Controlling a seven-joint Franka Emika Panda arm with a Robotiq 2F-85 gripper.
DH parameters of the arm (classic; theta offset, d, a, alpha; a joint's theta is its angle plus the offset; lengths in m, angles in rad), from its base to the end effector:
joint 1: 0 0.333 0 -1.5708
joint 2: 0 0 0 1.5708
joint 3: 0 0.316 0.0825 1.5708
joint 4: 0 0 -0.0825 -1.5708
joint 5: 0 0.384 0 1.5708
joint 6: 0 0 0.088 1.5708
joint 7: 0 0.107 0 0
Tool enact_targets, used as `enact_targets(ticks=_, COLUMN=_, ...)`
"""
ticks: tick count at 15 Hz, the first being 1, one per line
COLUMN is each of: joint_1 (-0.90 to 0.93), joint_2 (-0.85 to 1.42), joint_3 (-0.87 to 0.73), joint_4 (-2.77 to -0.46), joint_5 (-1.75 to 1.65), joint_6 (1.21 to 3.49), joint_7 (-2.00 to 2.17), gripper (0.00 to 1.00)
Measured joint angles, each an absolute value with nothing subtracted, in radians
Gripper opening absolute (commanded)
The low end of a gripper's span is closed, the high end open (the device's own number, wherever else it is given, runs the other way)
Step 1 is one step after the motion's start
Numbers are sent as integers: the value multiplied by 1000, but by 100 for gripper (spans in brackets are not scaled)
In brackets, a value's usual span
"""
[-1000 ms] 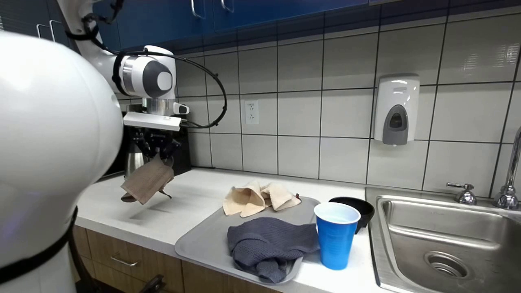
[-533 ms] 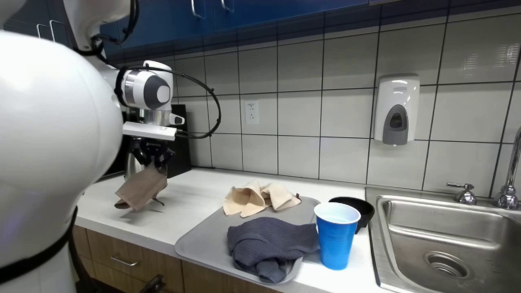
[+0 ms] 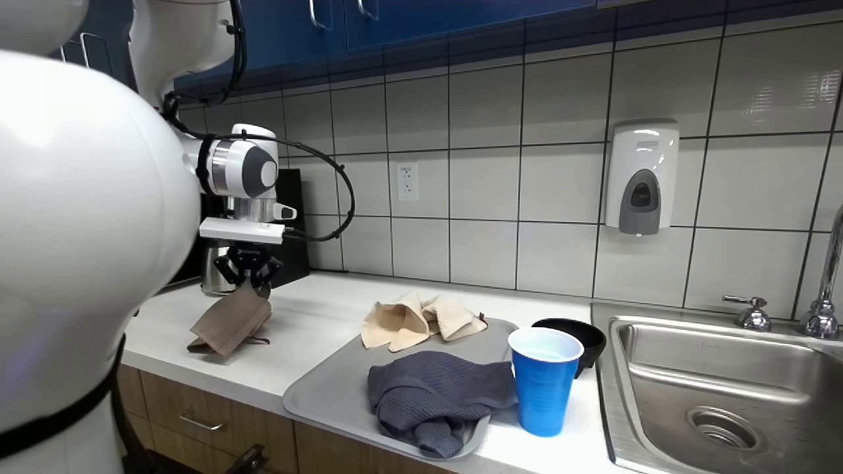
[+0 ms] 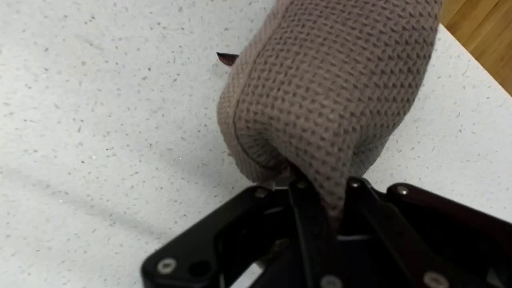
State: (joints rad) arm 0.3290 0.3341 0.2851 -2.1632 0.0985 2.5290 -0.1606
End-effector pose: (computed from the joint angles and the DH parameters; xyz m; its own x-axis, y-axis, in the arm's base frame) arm 0.4674 0.3272 0.2502 0.7800 0.6231 0.0580 0.6241 -0.7679 -0.1442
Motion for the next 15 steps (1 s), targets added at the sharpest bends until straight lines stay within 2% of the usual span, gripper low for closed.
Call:
enact_targets(ticks=4, joint_1=339, joint_2=390, joint_3=285, joint_4=-2127, joint_5=65, joint_6=2529, joint_7=-141, gripper=3)
enact_targets(ticks=5, joint_1=341, joint_2=402, joint_3=285, joint_4=-2119, joint_5=61, joint_6=2529, joint_7=-139, gripper=36)
enact_targets(ticks=6, joint_1=342, joint_2=412, joint_3=285, joint_4=-2112, joint_5=57, joint_6=2529, joint_7=-137, gripper=37)
enact_targets(ticks=14, joint_1=341, joint_2=434, joint_3=282, joint_4=-2077, joint_5=54, joint_6=2528, joint_7=-127, gripper=96)
enact_targets(ticks=15, joint_1=340, joint_2=433, joint_3=282, joint_4=-2075, joint_5=54, joint_6=2528, joint_7=-127, gripper=99)
